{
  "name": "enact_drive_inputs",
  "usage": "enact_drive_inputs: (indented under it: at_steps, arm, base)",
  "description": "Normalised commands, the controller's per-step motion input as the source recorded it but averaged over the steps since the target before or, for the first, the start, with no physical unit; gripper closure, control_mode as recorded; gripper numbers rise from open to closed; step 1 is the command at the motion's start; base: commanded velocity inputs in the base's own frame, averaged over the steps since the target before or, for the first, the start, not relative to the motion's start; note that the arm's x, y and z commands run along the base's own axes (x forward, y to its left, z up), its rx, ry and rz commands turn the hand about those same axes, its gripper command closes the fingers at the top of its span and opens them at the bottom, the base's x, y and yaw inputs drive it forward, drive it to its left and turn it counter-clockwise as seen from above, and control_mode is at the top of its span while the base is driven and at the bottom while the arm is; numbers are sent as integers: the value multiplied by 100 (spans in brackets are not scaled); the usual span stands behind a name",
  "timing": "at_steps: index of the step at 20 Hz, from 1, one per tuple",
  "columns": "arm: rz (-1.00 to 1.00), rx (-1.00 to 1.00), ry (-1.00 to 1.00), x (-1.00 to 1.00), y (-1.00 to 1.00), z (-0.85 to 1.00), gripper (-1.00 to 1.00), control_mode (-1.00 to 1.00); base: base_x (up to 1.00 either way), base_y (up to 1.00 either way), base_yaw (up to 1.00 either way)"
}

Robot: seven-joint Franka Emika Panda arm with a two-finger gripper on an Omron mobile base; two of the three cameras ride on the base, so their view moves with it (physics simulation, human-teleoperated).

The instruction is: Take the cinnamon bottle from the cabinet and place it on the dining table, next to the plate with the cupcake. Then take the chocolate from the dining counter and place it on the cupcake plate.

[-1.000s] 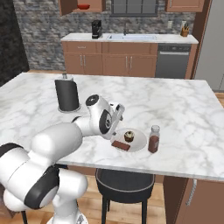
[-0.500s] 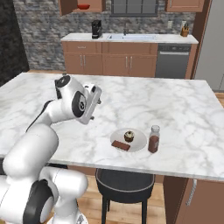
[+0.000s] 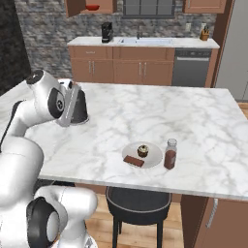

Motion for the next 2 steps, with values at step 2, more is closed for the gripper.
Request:
enact_drive_inputs:
  at_steps: [2]
  arm:
    - [22,0,0,-15,97,0,-100,-100]
  base:
    - [0,0,0]
